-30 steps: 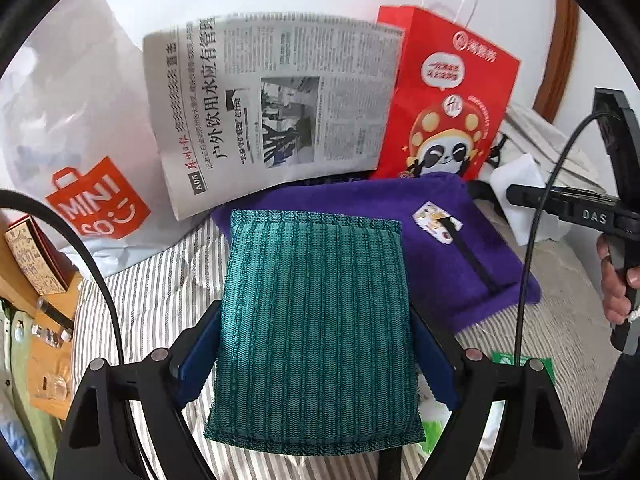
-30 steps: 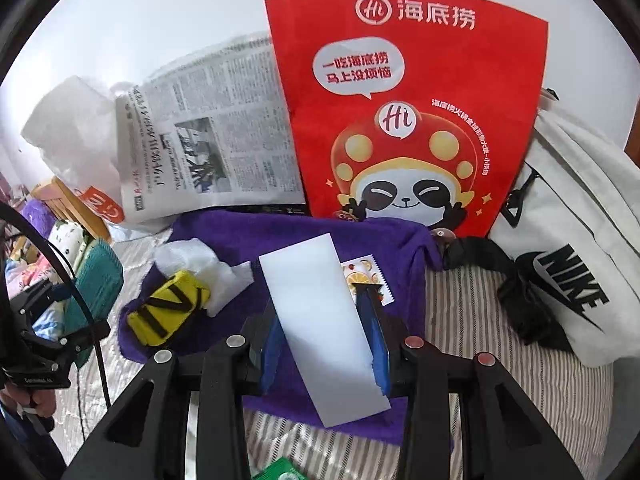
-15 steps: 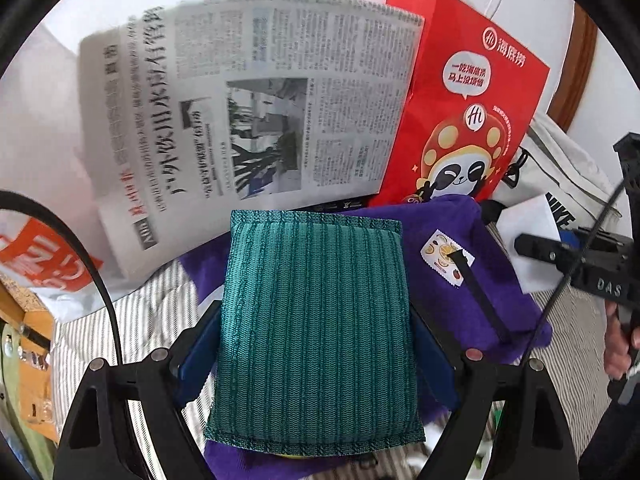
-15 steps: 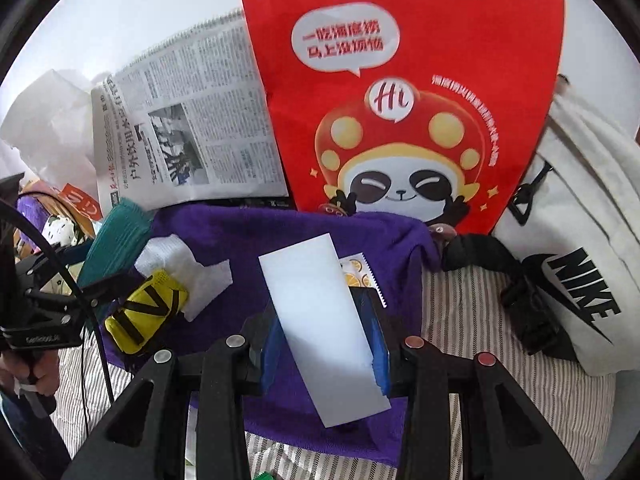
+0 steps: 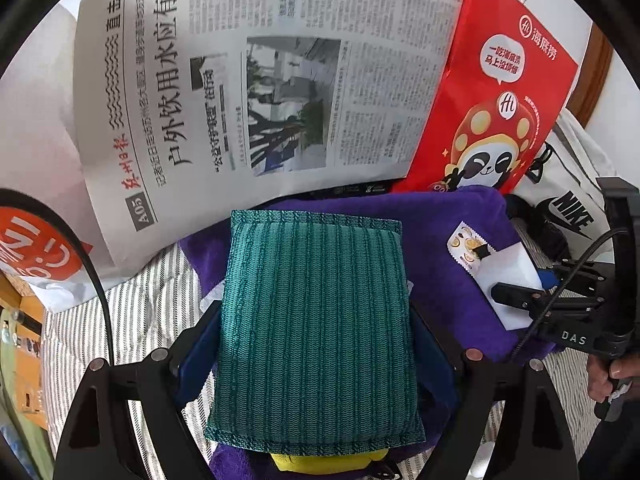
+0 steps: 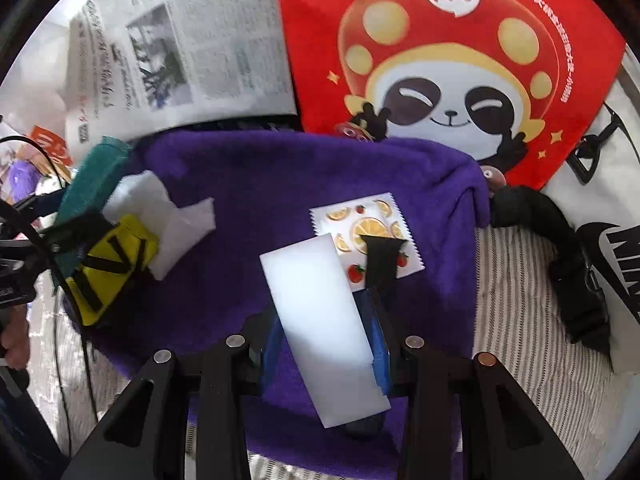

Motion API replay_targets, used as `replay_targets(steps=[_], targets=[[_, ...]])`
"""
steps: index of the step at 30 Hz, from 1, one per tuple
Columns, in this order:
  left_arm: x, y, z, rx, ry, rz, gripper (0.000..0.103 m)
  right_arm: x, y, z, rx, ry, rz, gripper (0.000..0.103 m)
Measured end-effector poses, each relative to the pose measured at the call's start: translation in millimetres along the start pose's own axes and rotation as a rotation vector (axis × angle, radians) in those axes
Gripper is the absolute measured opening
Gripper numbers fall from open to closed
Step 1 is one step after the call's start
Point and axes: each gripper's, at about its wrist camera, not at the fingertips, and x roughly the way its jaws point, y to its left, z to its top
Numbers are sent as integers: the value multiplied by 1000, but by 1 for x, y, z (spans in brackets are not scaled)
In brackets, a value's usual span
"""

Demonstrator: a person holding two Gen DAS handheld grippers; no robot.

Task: Organize soft objects
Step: 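Carry the teal cloth and white sponge over the purple towel with both grippers, then lower the white sponge onto the towel and open the right gripper, then lower the teal cloth onto the towel over the pouch and open the left gripper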

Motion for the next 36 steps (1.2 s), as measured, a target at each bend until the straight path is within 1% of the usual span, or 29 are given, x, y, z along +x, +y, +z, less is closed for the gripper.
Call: replay_targets(steps=[5,8,12,13,14,15,17,19,24,26,30,33,36], targets=[[10,1,-2,3,21,-9,87,5,-1,0,8,-10,-4,38],[15,-1,-3,8,29,-13,87,13,0,1,8,9,7,38],[21,-3,-3,11,40,-11,87,19,0,-2,2,20,-5,39],[24,-5,-3,9,44,-8,87,19,0,-2,-2,21,-1,42],[24,-5,-3,7,46,-7,87,19,1,-2,-10,22,3,48],[26,-5,-3,4,48,-7,87,17,2,-2,-19,16,0,51],[29,-4,-3,-3,50,-3,87,12,4,0,-33,-4,-9,59],[33,-6,-3,-6,59,1,87,5,5,2,-37,-25,-5,61],[44,-14,-1,4,74,21,87,-20,8,4,-50,-88,18,64],[46,-15,0,4,80,29,87,-31,9,4,-57,-115,9,70],[57,-23,5,3,92,22,87,-48,4,5,-45,-151,2,71],[70,-28,5,6,115,60,88,-56,-8,8,-23,-168,-9,71],[77,-33,3,24,121,76,88,-58,-19,9,12,-171,-15,71]])
